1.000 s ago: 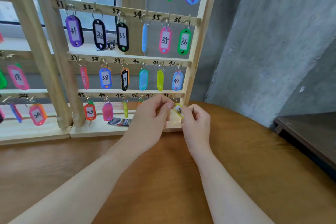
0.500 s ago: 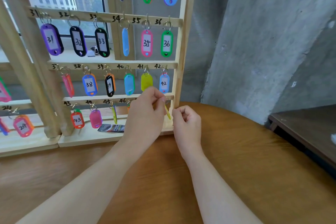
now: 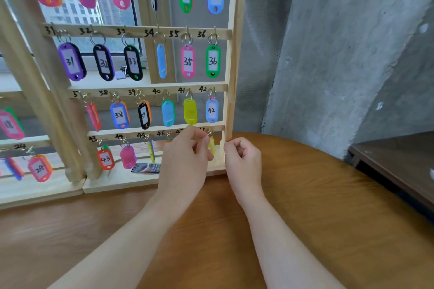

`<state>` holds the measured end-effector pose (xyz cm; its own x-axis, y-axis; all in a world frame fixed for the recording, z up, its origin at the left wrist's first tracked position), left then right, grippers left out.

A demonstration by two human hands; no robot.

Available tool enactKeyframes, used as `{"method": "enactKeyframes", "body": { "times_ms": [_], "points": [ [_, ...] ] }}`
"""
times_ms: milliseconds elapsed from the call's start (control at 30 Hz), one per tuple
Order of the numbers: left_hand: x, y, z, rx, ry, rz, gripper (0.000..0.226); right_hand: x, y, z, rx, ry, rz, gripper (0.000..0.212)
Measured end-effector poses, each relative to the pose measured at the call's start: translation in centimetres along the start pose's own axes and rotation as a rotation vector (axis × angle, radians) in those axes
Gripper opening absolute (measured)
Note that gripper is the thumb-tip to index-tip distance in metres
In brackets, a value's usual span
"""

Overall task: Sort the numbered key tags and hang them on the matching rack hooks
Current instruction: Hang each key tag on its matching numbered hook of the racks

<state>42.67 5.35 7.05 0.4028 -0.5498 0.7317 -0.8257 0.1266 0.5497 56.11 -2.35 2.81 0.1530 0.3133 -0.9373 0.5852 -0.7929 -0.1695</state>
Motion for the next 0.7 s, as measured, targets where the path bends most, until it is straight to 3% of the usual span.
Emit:
{"method": "enactKeyframes", "body": {
  "times_ms": [167, 433, 567, 633, 700],
  "points": [
    [-1.0, 0.1, 1.9, -0.025, -0.065, -0.035, 0.014, 0.2, 0.0, -0.1, -0.004, -0.012, 0.002, 0.019],
    [-6.6, 2.8, 4.5, -0.211, -0.031, -0.221, 0.023, -0.4, -0.3, 0.3, -0.035, 0.085, 0.114, 0.021],
    [-9.0, 6.7, 6.3, -0.350, -0.247, -0.424, 0.017, -0.9, -1.1, 1.2, -0.119, 0.213, 0.210, 0.025],
    [-10.0, 8.8, 7.6, -0.444, -0.323, -0.525, 0.028, -1.2, -1.6, 1.6, -0.166, 0.278, 0.298, 0.023],
    [-11.7, 11.1, 9.1, -0.544, -0.286, -0.631, 0.055, -1.8, -2.5, 2.4, -0.229, 0.354, 0.406, 0.024]
  ]
}}
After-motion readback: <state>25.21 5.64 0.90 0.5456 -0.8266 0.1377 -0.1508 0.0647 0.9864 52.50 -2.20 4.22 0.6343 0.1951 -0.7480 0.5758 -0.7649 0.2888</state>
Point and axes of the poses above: each hand's wrist, its own z-axis away from the middle knuckle, its own y-axis out of the back of the hand, x = y × z, the point moved 7 cm from there along -z, towards the middle knuckle, and after that the axes turned 11 degrees about -z, right-handed, at the moved point
